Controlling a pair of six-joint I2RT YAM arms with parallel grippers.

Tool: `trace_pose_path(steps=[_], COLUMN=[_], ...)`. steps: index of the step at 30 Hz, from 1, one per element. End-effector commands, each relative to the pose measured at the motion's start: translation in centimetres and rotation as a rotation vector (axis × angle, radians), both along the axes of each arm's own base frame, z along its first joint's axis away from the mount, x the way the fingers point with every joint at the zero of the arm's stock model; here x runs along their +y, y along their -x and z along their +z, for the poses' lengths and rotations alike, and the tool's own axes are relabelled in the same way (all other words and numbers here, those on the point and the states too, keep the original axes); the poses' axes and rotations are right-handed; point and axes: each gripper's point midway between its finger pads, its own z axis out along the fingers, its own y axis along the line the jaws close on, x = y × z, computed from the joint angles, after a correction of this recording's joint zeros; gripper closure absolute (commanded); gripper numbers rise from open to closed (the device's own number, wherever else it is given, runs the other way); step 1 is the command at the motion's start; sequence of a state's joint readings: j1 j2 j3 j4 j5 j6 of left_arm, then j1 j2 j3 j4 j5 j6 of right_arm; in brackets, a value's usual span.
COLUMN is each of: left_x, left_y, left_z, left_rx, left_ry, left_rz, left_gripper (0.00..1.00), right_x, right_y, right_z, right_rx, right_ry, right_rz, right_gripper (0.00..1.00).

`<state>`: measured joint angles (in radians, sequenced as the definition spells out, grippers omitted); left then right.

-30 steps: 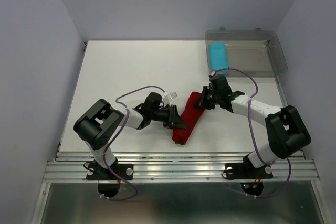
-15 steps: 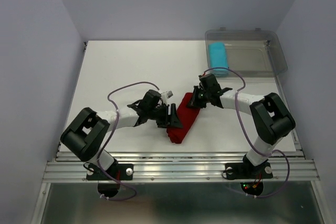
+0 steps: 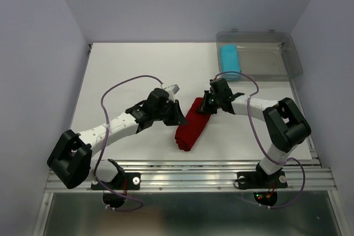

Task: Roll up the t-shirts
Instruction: Roll the T-shirt to the center of the board.

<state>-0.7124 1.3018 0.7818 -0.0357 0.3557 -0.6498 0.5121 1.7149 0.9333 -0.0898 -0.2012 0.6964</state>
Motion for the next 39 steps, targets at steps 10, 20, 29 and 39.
trace_pose_path(steps=[10, 20, 29, 39], left_x=[-1.8, -0.8, -4.3, -6.4], left_y=[3.1, 4.0, 1.4, -2.1], left_z=[-7.5, -10.0, 0.3, -1.9], left_rx=[0.156, 0.179, 0.027, 0.028], left_ry=[-0.041, -0.162, -0.011, 0.000], left_rz=[0.058, 0.009, -0.042, 0.065], left_gripper=[1.00, 1.00, 1.00, 1.00], right_x=[-2.0, -2.4, -1.6, -4.4], right_y=[1.3, 1.4, -1.0, -3.4], right_z=[-2.2, 0.5, 9.8, 6.0], right_rx=[0.031, -0.026, -0.236, -0.224], right_ry=[0.092, 0.089, 0.051, 0.250], right_rz=[-0.055, -0.036, 0.017, -0.043], right_gripper=[0.99, 0.98, 0.93, 0.92])
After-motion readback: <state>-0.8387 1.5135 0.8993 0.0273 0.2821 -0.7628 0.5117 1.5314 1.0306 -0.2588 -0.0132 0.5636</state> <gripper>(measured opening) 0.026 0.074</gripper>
